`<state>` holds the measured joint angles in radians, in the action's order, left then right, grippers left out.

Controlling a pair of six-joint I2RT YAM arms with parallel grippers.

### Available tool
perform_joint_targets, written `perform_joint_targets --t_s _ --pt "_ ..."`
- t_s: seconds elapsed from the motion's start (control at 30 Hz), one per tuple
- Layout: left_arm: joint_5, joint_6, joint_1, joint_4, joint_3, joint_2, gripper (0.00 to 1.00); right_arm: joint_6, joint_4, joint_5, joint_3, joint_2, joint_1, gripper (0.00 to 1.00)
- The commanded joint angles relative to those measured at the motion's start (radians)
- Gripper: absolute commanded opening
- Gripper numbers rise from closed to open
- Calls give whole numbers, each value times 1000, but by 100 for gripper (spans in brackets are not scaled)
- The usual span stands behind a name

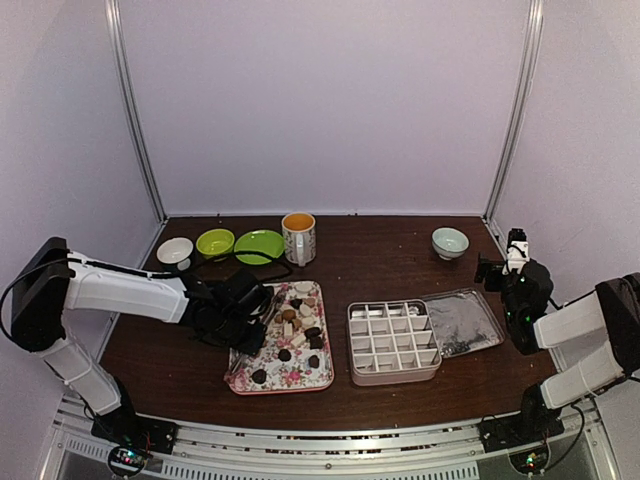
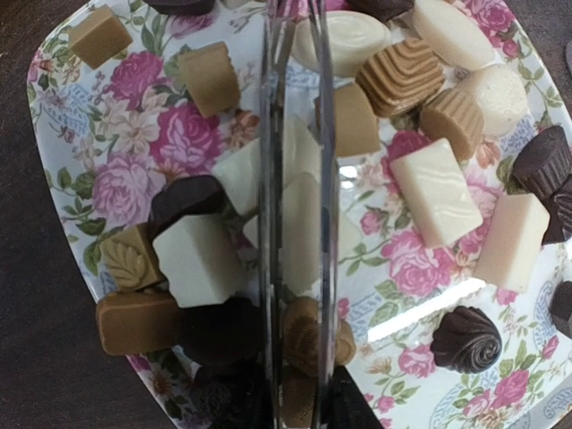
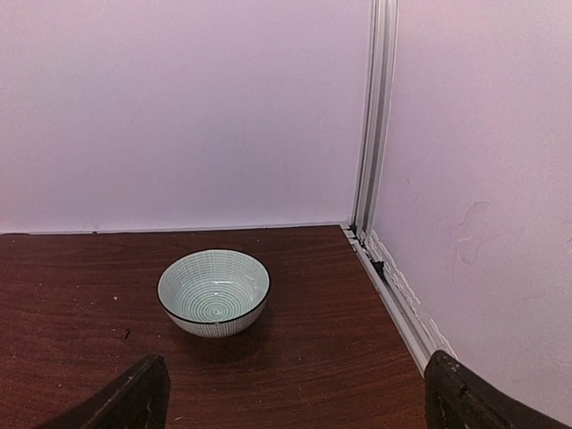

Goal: Pack the chocolate
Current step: Pick up the fake chocolate from the plate.

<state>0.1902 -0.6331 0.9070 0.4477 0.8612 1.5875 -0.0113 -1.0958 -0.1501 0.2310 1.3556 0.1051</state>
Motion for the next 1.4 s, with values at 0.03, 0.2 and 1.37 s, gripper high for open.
perform_joint_targets --t_s 0.03,0.2,1.37 --pt "15 -22 6 29 22 32 24 9 -3 -14 12 2 -7 100" --pt "13 -25 6 32 24 34 28 10 -2 -14 13 2 -7 100" --pt "-21 -43 6 362 151 -257 25 11 -2 -14 11 2 -8 100"
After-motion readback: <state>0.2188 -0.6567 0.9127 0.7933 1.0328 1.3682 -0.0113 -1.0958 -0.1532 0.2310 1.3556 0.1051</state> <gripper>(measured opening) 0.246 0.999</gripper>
